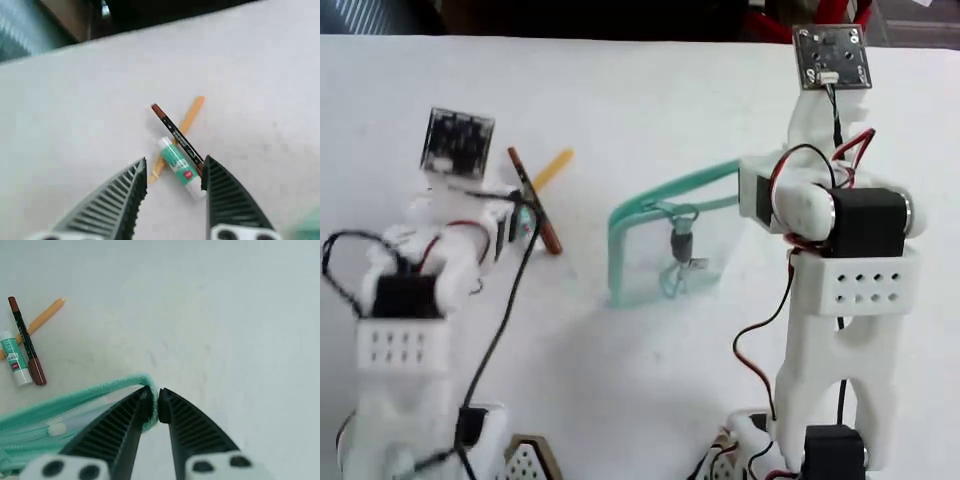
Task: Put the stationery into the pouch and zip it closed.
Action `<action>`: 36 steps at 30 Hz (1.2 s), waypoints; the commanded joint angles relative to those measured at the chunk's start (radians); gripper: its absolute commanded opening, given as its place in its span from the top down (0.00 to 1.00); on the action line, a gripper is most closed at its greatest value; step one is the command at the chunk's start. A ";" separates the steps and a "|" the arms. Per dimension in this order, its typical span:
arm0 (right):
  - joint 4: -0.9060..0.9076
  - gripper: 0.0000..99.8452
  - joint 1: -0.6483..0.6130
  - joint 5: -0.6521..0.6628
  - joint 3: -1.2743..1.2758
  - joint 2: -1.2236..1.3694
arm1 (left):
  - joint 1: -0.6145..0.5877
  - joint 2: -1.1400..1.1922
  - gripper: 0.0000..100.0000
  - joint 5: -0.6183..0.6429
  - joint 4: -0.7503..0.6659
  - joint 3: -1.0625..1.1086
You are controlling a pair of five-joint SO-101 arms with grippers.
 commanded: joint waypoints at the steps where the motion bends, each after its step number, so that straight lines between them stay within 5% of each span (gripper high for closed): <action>1: 0.002 0.98 -0.004 -0.015 0.025 -0.008 | -0.001 0.232 0.82 0.181 -0.074 -0.008; 8: -0.018 0.98 -0.004 -0.015 0.049 -0.008 | -0.028 0.638 0.82 0.400 -0.172 -0.112; 15: -0.018 0.98 -0.004 -0.015 0.049 -0.008 | -0.051 0.917 0.82 0.419 -0.163 -0.328; 23: -0.012 0.98 -0.027 -0.015 0.051 -0.008 | -0.045 1.058 0.82 0.439 -0.189 -0.440; 36: -0.018 0.98 -0.035 -0.015 0.072 -0.008 | -0.024 1.055 0.97 0.431 -0.060 -0.539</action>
